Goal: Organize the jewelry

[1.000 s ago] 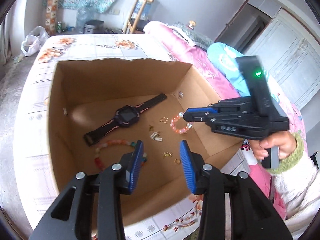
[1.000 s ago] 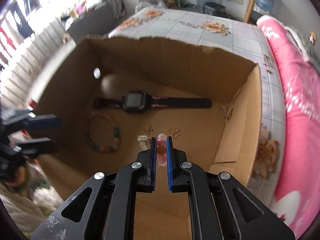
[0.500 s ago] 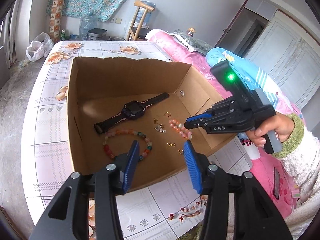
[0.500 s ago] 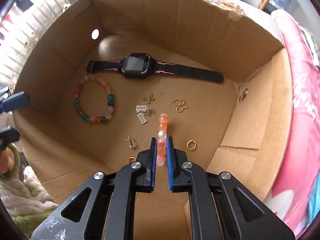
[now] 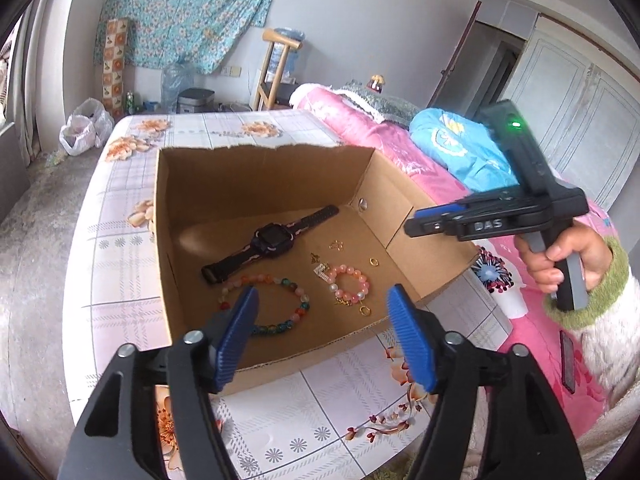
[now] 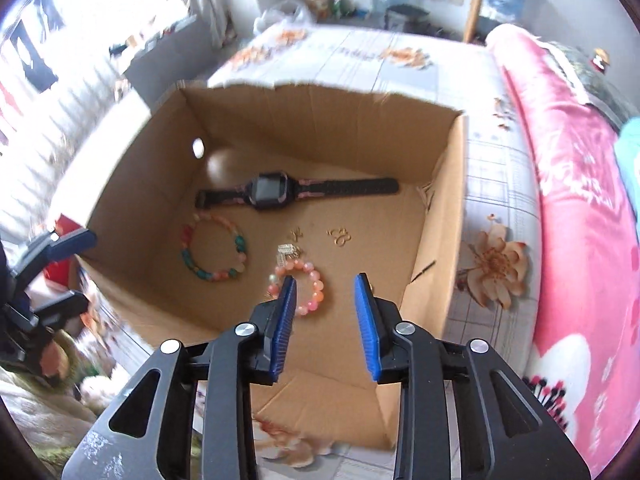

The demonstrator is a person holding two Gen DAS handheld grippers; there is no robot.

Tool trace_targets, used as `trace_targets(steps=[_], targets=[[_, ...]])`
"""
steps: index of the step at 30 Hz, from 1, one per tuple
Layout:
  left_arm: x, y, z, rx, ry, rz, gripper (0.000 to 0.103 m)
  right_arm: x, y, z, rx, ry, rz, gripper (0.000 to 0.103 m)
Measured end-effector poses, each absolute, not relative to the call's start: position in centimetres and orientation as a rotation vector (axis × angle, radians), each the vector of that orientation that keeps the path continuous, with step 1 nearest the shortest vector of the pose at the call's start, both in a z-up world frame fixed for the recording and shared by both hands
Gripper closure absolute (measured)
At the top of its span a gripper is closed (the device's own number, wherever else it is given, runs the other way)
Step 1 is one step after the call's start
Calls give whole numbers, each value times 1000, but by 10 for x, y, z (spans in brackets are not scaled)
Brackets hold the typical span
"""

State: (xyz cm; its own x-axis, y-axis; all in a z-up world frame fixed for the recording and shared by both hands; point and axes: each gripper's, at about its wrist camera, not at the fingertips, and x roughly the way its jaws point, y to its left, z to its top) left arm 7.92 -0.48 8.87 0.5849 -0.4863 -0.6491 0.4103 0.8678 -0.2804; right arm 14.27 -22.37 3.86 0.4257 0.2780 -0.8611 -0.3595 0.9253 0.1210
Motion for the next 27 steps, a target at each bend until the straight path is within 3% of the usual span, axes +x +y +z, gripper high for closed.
trace_targets(steps=[7, 12, 22, 27], targets=[[64, -2, 107, -89, 703, -408, 6, 78, -238, 74, 108, 797, 368, 40], [53, -1, 120, -63, 639, -272, 5, 37, -245, 73, 217, 676, 291, 21], [38, -8, 121, 22, 611, -77, 5, 14, -230, 44, 132, 717, 131, 8], [43, -8, 109, -24, 702, -73, 5, 13, -214, 36, 70, 730, 98, 8]])
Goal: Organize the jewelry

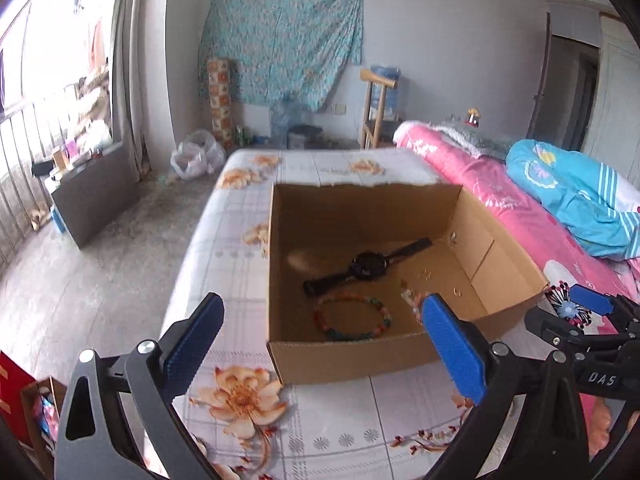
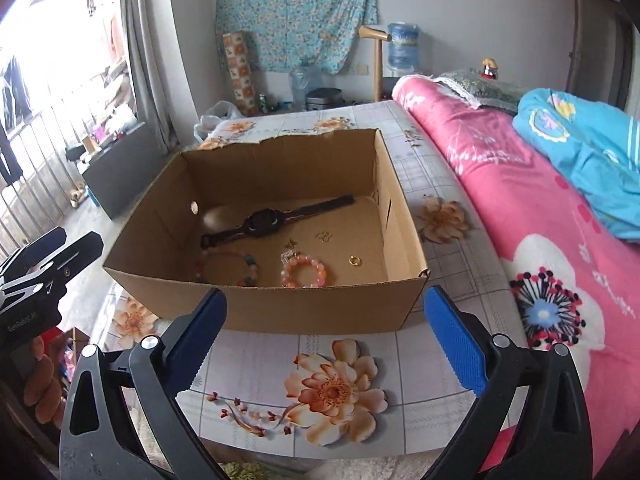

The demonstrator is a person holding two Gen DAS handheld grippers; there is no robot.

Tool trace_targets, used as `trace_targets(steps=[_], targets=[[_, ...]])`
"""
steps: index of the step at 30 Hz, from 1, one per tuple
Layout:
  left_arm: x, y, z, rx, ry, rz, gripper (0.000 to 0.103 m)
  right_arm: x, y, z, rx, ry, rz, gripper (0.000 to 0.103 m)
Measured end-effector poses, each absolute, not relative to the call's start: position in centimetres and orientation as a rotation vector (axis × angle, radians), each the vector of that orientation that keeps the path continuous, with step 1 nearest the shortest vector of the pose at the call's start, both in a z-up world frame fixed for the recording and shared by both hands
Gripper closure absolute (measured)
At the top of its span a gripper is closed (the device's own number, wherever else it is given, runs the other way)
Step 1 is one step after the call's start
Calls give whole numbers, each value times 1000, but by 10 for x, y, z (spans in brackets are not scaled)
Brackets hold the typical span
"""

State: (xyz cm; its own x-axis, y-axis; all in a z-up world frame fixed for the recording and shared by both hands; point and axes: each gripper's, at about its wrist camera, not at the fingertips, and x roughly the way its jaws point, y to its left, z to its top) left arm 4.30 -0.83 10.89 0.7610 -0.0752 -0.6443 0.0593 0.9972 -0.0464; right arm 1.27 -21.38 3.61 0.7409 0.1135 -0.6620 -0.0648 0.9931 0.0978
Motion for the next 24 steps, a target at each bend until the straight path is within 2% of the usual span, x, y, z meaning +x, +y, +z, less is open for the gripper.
trace_targets(steps=[9, 24], targets=[[54, -12, 76, -49, 898, -4, 5, 28, -205, 17, 53, 830, 17, 8], [65, -21, 61, -14, 999, 17, 6, 35, -189, 10, 45, 891, 53, 8]])
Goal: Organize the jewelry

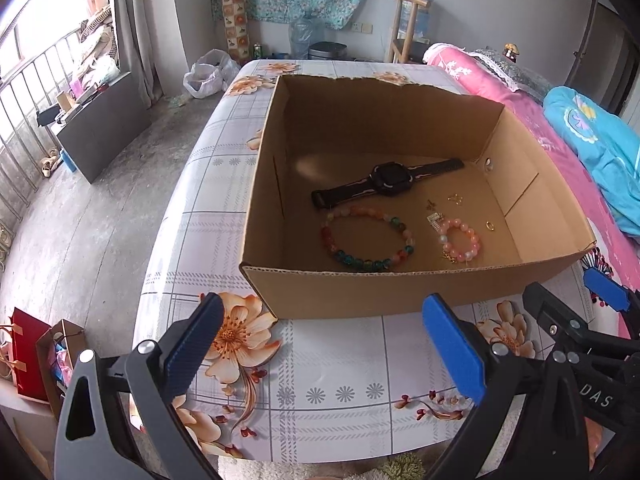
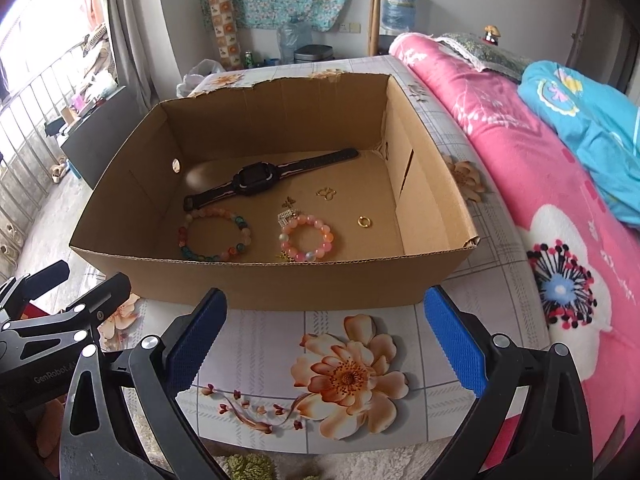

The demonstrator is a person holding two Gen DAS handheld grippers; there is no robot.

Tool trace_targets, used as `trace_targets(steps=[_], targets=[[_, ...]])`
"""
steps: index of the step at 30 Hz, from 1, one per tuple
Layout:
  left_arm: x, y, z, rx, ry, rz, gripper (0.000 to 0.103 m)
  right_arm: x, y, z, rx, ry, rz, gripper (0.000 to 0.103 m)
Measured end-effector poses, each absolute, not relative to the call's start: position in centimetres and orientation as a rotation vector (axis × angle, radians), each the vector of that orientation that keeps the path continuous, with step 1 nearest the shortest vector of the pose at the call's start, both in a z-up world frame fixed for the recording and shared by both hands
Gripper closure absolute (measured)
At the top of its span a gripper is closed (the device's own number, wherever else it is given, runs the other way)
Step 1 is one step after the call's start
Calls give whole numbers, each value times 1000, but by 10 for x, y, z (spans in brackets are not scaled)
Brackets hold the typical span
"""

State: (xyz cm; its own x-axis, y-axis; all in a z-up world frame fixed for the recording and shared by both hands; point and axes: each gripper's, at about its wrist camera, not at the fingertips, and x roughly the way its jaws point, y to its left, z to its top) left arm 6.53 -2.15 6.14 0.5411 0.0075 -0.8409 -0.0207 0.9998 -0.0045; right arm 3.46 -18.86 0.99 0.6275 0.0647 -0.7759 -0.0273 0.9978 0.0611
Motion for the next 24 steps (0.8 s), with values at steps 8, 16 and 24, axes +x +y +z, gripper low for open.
trace_targets(steps=[8, 16, 24], targets=[[70, -22, 60, -11, 1010, 24, 6, 37, -188, 12, 43, 888, 56, 8], [73, -22, 56, -9, 1030, 30, 6, 41, -190, 8, 54, 906, 59, 8], [76, -23, 54, -8, 1040, 33, 6, 44, -191, 5, 59, 920, 59, 8]])
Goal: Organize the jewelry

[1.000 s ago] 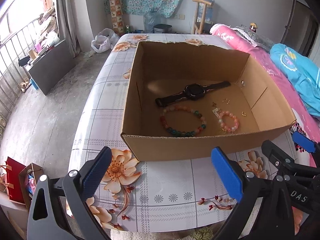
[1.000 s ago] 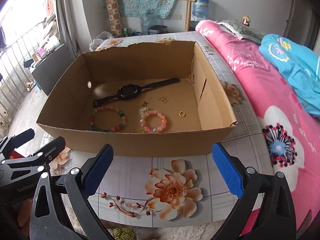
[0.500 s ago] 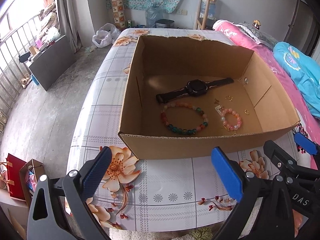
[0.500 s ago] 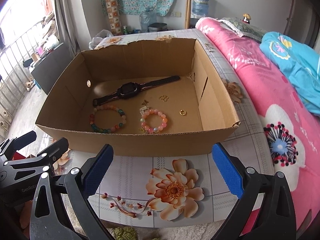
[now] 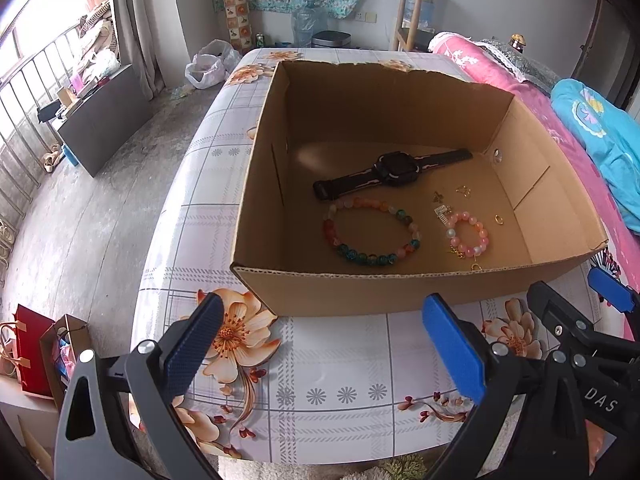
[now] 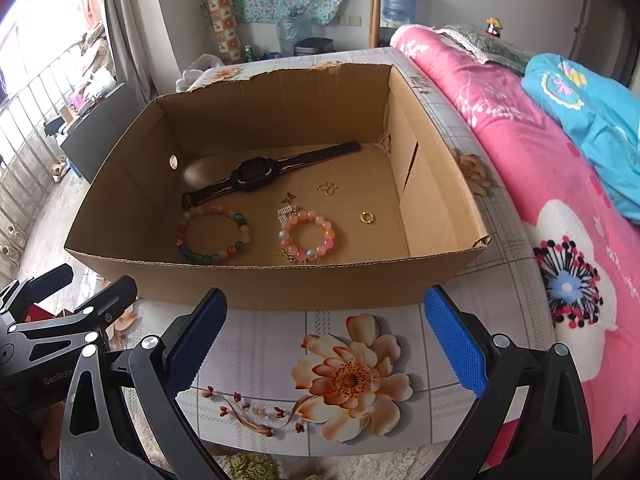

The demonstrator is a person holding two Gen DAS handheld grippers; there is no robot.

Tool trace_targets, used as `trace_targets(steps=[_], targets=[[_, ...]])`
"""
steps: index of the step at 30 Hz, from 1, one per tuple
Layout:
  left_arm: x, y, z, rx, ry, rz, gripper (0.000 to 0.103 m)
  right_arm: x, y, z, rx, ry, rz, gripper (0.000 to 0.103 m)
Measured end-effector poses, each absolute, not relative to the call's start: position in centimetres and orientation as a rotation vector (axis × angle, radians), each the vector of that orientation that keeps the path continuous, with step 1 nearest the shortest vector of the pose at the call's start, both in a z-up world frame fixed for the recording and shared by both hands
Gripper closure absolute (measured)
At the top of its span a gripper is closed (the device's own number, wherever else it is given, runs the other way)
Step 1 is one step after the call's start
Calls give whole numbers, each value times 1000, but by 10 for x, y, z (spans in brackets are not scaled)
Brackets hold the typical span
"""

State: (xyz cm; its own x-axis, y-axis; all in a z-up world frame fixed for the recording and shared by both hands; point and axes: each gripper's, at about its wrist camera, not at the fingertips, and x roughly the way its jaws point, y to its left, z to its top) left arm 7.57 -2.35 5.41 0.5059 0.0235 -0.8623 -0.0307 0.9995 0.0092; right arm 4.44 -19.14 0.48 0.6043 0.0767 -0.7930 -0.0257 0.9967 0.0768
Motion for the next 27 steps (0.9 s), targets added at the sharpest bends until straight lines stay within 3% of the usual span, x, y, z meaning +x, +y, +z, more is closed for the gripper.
trace_targets(steps=[27], targets=[[77, -25, 49, -7, 1051, 34, 6, 47, -192, 0, 78, 943, 44, 8]])
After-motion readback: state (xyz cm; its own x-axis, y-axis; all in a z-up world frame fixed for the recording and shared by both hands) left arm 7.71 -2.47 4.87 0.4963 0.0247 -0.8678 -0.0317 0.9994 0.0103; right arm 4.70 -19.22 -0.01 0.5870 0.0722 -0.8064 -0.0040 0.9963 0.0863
